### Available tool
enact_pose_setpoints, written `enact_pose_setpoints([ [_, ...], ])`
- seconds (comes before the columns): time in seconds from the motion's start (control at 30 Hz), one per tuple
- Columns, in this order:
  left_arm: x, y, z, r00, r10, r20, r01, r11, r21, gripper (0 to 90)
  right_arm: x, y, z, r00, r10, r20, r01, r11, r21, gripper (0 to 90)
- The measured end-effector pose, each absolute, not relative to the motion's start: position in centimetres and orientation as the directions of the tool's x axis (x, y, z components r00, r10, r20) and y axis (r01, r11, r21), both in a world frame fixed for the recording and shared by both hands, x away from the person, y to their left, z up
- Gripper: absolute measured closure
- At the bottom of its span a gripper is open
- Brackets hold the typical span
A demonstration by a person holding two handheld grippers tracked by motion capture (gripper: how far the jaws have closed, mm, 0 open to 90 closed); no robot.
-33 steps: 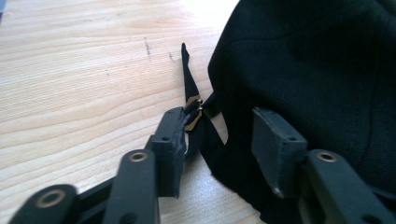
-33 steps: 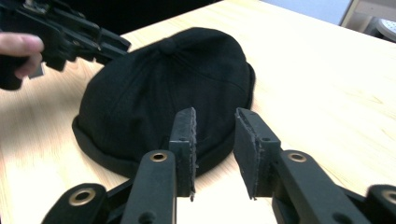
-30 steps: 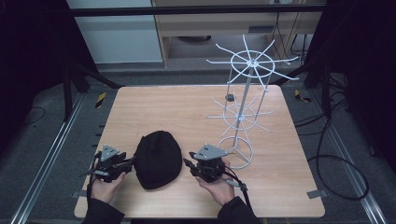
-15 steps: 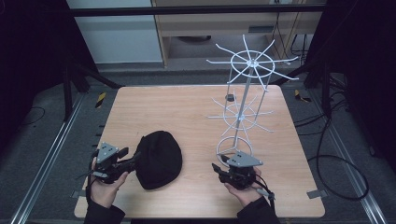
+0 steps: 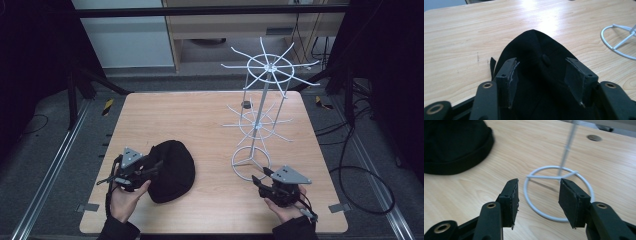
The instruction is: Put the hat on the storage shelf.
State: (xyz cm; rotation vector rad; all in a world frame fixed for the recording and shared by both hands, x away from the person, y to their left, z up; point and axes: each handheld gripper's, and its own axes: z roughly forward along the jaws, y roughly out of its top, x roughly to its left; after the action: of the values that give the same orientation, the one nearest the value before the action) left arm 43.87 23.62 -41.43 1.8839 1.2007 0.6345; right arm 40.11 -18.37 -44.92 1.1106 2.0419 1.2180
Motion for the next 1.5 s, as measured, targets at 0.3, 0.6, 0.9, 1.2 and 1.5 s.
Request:
enact_pose_setpoints([
  [0.3, 46.1, 22.3, -43.5, 0.394, 0.919, 0.000, 0.587, -0.252, 0.770, 49.9, 40.8, -22.2, -45.7, -0.431, 0.902, -0.008, 0.428, 0.212, 0.879, 47.5],
  [0.6, 46.7, 22.3, -44.3, 0.364, 0.931, -0.028, 0.624, -0.222, 0.749, 75.7, 41.6, -23.5, -46.4, -0.404, 0.915, -0.013, 0.449, 0.211, 0.868, 46.8],
  [0.9, 45.3, 23.8, -42.3, 0.383, 0.920, -0.078, 0.534, -0.152, 0.832, 80.3, 41.9, -24.1, -46.8, -0.392, 0.920, -0.005, 0.453, 0.198, 0.869, 45.8],
  [1.2, 43.6, 24.8, -39.2, 0.445, 0.889, -0.109, 0.395, -0.086, 0.915, 80.4, 42.0, -24.5, -47.0, -0.377, 0.926, -0.021, 0.441, 0.199, 0.875, 42.5],
  [1.5, 41.5, 24.7, -35.5, 0.537, 0.839, -0.087, 0.245, -0.056, 0.968, 80.4, 42.1, -24.5, -47.2, -0.375, 0.926, -0.037, 0.432, 0.210, 0.877, 39.1],
])
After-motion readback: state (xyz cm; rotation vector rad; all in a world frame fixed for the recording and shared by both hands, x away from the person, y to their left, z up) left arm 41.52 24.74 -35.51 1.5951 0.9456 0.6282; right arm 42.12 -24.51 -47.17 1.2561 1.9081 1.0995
